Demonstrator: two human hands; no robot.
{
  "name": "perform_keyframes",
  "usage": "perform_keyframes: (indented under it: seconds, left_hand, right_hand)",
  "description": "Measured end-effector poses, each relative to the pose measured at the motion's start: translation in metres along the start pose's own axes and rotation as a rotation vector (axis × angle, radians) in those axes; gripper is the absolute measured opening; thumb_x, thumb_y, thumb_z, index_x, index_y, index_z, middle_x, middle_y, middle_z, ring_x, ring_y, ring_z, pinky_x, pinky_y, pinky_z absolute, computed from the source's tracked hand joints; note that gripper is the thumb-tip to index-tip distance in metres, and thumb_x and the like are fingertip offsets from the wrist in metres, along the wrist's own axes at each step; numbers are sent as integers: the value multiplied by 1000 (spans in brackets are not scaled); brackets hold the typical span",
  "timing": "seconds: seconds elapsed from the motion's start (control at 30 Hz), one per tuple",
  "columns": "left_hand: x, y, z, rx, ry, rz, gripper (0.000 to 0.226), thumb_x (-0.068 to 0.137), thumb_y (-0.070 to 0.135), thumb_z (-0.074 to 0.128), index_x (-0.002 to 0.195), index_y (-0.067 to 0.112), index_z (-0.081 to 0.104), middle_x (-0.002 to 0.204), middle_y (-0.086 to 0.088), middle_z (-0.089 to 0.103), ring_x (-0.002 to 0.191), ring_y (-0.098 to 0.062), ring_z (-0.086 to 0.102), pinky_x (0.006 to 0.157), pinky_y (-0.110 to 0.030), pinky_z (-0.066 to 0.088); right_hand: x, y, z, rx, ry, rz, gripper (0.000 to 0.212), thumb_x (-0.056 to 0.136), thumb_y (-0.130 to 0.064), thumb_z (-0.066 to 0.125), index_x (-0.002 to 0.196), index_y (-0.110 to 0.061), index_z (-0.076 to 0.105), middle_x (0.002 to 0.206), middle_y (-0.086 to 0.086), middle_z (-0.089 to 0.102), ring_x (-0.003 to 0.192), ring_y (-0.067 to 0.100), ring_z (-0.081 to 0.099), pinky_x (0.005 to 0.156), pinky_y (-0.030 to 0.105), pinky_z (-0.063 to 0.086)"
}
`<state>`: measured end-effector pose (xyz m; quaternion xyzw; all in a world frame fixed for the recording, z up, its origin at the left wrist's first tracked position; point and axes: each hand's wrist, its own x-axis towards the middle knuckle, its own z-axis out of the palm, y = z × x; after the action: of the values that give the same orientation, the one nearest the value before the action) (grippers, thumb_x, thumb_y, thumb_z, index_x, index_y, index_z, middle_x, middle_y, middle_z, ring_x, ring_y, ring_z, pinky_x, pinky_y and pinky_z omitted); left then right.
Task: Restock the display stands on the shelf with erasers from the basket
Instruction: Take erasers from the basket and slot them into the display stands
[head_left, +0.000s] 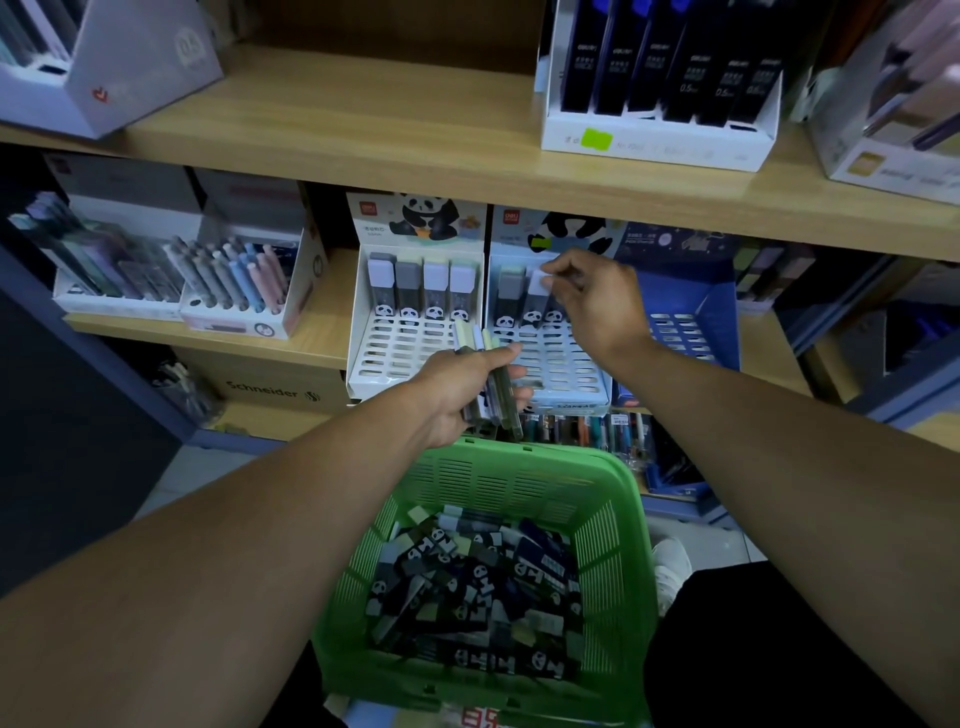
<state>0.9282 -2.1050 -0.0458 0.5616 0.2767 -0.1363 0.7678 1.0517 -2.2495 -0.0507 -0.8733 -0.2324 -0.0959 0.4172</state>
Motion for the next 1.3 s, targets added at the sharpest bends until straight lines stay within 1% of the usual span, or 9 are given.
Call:
perform_keyframes:
  seconds: [0.2,0.4,0.5,0.63,0.8,0.97,1.13,1.23,1.3]
  left_hand:
    - [1,1,0,-9,-2,-2,34,92,24,71,114,-2,67,96,-15,76,73,-24,74,61,-31,60]
    - [-2,4,-1,-76,-28,-2,18,99,20,61,112,8,63,108,-16,73,78,-26,73,67,-37,63]
    - [-4,7,-1,-108,-39,16,16,100,19,58,113,10,61,110,-15,74,86,-27,74,74,-39,63]
    - [-9,10,-3,-91,-70,7,35,99,26,60,124,3,61,105,-13,75,73,-23,75,59,-32,61]
    - [-13,14,-6,-55,-132,27,40,98,31,61,124,0,62,101,-10,76,77,-23,75,71,-37,63]
    - [-14,15,-6,4,-177,23,40,97,37,59,119,5,68,92,-11,74,70,-24,69,78,-38,58]
    - [-12,13,-6,17,-134,3,41,96,43,62,121,11,69,106,-11,74,80,-24,70,71,-35,60]
    - [-11,11,-7,3,-40,-33,36,95,39,65,116,11,68,99,-12,75,74,-26,71,52,-30,57]
    - [-8,9,-10,-28,-23,-58,28,98,32,61,116,10,65,94,-9,75,71,-26,71,59,-36,61]
  right_hand:
    - [5,3,8,-13,-33,57,13,99,-15,61,107,-13,71,88,-4,66,84,10,60,73,26,46]
    - [2,0,3,-45,4,44,22,96,-21,66,115,-12,73,114,5,71,100,16,65,91,31,53]
    - [-3,-10,-7,-14,66,60,15,95,-26,68,104,-15,73,98,1,70,86,12,63,76,26,52]
    - [-21,-30,-11,194,-265,201,16,93,-33,70,95,-17,71,87,-1,70,65,12,67,58,25,53]
    - [-34,-42,-12,512,-451,403,17,96,-18,65,111,-12,68,100,8,70,77,13,72,67,27,61]
    - [-37,-36,-14,517,-553,501,29,97,-26,62,119,-7,66,98,13,70,75,17,72,77,28,60]
    - [-36,-40,-12,710,-520,632,20,96,-22,64,110,-7,67,91,10,66,66,15,68,72,26,59]
    - [-30,-36,-11,754,-392,685,30,97,-19,64,121,-1,62,107,16,72,82,20,73,74,29,60]
    - [-26,-33,-12,689,-257,660,28,97,-17,64,119,0,59,110,19,70,83,24,72,73,31,61]
